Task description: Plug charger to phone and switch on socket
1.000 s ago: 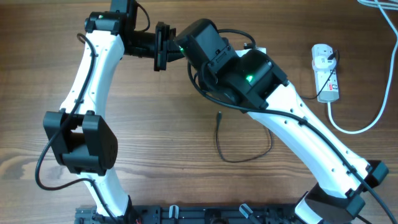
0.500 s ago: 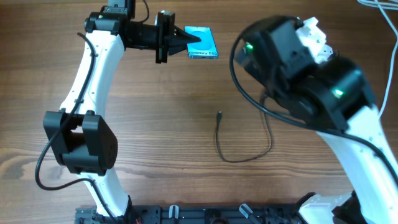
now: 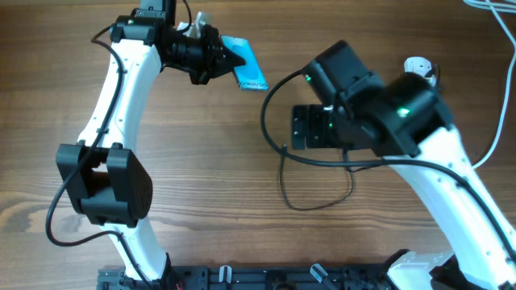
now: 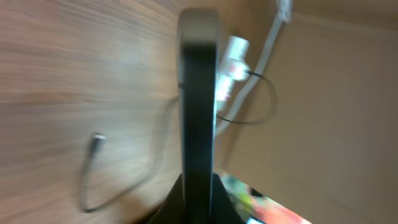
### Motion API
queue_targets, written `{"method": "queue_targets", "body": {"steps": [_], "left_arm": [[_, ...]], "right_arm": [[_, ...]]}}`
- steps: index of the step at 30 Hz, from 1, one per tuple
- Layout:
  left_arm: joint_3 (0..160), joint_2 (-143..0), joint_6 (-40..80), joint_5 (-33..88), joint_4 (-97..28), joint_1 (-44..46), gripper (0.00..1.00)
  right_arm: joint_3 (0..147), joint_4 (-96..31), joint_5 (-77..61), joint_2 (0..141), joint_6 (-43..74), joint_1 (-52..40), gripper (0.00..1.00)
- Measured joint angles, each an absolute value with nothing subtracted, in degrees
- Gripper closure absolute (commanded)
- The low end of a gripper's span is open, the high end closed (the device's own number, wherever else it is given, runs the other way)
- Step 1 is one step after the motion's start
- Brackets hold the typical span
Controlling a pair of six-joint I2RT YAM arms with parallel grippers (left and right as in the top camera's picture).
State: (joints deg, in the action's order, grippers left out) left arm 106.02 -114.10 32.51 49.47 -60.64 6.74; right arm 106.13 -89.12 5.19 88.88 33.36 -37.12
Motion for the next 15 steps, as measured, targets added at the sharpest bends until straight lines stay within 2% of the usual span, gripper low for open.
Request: {"method": "queue_targets", "body": {"steps": [8,15], "left_arm": [[106.0,-114.1,26.7,35.1,-66.5,6.7,0.96],[106.0,-114.1,25.8,20.7,-69.2,6.7,0.96]], "right_arm": [[93.7,-79.0,0.3,89.1,32.6,-37.1,0.05],[90.2,-73.8,-0.5,89.2,32.7,-37.1,0.06]]}}
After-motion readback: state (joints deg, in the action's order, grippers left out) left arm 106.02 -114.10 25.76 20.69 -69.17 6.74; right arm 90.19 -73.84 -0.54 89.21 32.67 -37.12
